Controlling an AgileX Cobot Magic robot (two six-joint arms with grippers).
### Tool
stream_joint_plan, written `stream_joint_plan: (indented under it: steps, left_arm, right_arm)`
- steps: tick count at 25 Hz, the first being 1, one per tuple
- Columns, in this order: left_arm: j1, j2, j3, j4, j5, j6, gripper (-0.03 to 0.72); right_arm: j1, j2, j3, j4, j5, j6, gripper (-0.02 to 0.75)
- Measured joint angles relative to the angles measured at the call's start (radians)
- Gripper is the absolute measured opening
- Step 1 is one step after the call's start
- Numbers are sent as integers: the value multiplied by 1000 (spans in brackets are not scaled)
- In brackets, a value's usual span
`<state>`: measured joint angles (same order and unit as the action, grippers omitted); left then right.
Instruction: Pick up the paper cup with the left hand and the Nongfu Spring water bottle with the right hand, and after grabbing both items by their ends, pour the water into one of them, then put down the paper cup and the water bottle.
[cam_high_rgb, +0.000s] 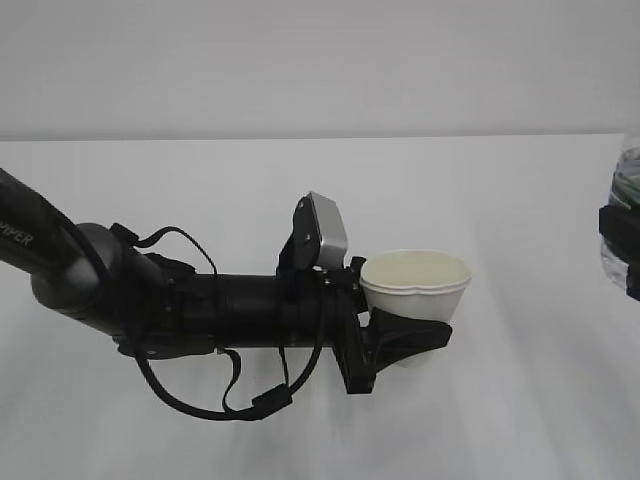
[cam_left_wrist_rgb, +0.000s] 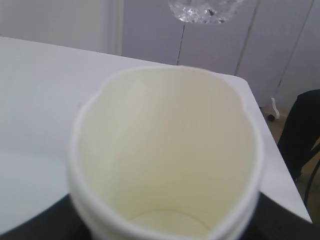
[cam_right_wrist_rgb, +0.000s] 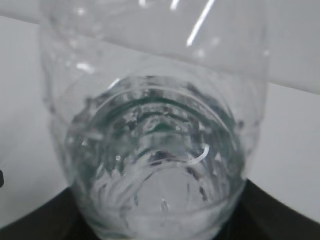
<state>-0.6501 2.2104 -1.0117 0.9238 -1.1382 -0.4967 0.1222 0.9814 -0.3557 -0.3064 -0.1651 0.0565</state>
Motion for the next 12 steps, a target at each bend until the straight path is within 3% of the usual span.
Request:
stream_joint_plan:
  steps: [12]
  left_arm:
    - [-24,0,-4,56,-3,-21,403]
  right_arm:
    - [0,-14,-28,-149,145,0,428]
